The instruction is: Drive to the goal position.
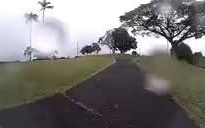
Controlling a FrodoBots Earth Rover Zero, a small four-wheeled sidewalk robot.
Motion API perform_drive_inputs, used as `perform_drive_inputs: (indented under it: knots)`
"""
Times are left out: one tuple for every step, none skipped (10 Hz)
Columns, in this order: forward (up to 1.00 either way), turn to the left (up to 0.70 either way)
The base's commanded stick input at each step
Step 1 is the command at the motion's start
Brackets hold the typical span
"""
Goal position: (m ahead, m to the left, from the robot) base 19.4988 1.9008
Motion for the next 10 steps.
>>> perform_drive_inputs:
  knots:
    - [0.85, -0.34]
    - [0.85, -0.34]
    - [0.85, -0.34]
    - [0.85, -0.34]
    - [0.85, -0.25]
    - [0.85, 0.00]
    - [0.85, 0.00]
    - [0.85, 0.00]
    - [0.85, 0.00]
    - [0.85, 0.00]
